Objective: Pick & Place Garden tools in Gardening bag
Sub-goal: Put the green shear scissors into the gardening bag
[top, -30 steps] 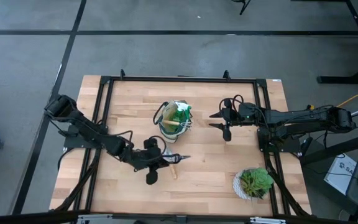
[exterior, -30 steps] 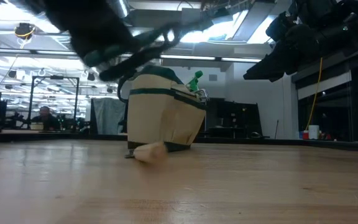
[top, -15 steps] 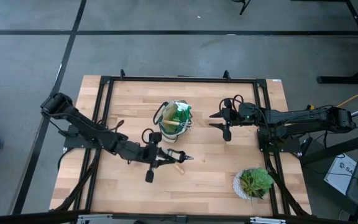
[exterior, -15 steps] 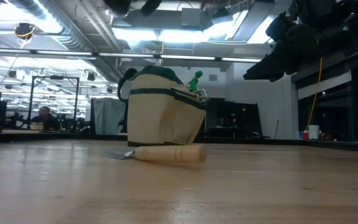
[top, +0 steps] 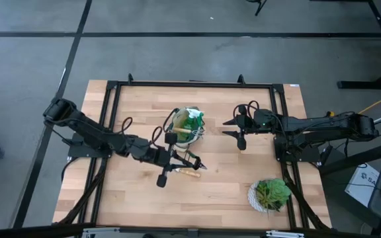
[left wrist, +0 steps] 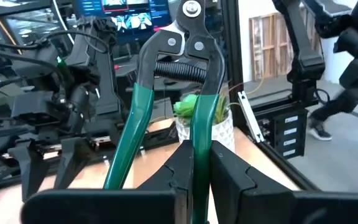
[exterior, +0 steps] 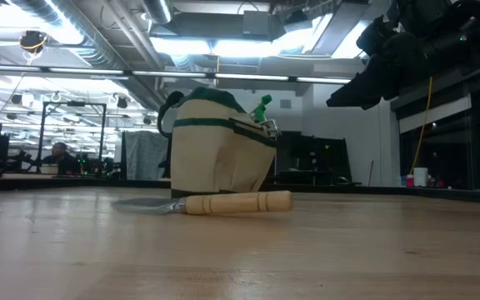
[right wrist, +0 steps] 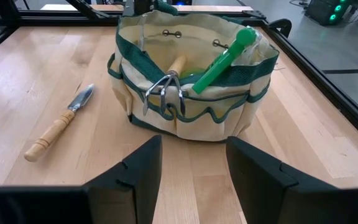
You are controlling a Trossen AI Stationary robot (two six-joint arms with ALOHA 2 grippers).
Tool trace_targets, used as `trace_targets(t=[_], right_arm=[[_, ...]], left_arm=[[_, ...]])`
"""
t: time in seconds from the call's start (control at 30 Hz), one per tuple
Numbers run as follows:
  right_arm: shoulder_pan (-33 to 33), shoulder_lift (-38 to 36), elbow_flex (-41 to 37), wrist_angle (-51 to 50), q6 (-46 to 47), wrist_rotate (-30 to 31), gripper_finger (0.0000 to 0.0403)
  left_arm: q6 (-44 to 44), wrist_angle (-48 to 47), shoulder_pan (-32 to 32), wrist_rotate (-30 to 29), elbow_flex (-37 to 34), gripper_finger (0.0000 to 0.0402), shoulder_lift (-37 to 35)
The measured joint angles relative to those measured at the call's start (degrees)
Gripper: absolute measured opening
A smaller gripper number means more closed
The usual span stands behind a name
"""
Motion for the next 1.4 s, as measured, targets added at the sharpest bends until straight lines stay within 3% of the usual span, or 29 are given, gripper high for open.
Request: trace_targets(t=[0.43, 0.6, 0.77, 1.03, 1.4], right_arm=[[0.0, 0.0, 0.0, 0.0, 0.0, 0.2, 0.0181], [0.0, 0.0, 0.0, 0.0, 0.0, 0.2, 0.0181], [0.0, 0.0, 0.0, 0.0, 0.0, 0.2, 0.0181], [0.0, 0.0, 0.0, 0.0, 0.0, 0.2, 0.0181], [0.0, 0.0, 0.0, 0.0, 0.0, 0.2, 0.0181]], left_arm=[[3.7, -2.6, 14.2, 12.9, 0.0, 0.0027, 0.0], [1.9, -2.9, 18.7, 13.9, 0.0, 0.0027, 0.0], [-1.4, -2.3, 20.2, 9.7, 0.0, 0.0027, 0.0], [-10.6, -2.5, 20.3, -5.3, 0.0, 0.0027, 0.0], [-23.4, -3.4, 20.4, -11.1, 0.0, 0.0027, 0.3]])
